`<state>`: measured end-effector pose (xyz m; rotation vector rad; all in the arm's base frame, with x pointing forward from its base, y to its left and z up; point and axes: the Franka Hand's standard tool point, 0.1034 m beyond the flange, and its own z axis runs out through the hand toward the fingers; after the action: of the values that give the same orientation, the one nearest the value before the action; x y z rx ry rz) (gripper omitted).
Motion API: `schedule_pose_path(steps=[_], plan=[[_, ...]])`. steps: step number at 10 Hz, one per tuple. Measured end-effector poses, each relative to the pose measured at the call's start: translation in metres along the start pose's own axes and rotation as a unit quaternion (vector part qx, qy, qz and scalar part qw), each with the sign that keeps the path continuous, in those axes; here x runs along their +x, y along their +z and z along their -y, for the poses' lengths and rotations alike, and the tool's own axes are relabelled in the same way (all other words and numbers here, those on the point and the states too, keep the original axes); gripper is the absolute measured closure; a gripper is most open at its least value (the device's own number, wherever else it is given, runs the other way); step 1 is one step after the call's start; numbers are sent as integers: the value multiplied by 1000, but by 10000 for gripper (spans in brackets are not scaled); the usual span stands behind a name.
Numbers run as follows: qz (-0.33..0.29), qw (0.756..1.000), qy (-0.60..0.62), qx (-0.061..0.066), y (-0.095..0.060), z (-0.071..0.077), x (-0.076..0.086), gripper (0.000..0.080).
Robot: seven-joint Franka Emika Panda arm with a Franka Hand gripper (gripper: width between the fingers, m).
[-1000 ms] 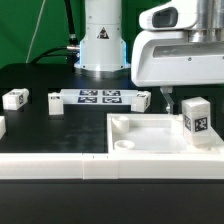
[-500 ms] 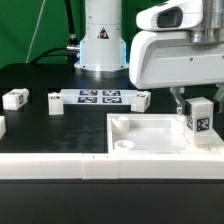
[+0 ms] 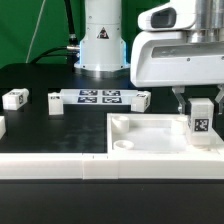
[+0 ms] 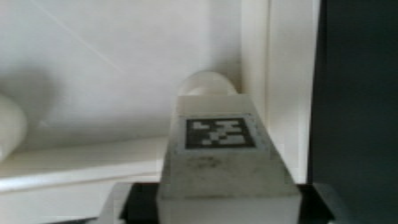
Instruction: Assemble one leg
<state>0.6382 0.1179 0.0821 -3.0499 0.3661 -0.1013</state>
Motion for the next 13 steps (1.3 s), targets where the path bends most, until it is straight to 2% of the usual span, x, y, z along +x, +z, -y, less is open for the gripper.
schedule_pose_path(steps=[4, 7, 9, 12, 13], plan=[[-1, 978, 209, -4, 1, -2, 0, 509], [3, 932, 363, 2, 1, -4, 0, 509], [5, 883, 470, 1, 1, -4, 0, 509], [15, 824, 566, -4, 1, -2, -3, 509], [16, 812, 583, -2, 1, -1, -3, 509]])
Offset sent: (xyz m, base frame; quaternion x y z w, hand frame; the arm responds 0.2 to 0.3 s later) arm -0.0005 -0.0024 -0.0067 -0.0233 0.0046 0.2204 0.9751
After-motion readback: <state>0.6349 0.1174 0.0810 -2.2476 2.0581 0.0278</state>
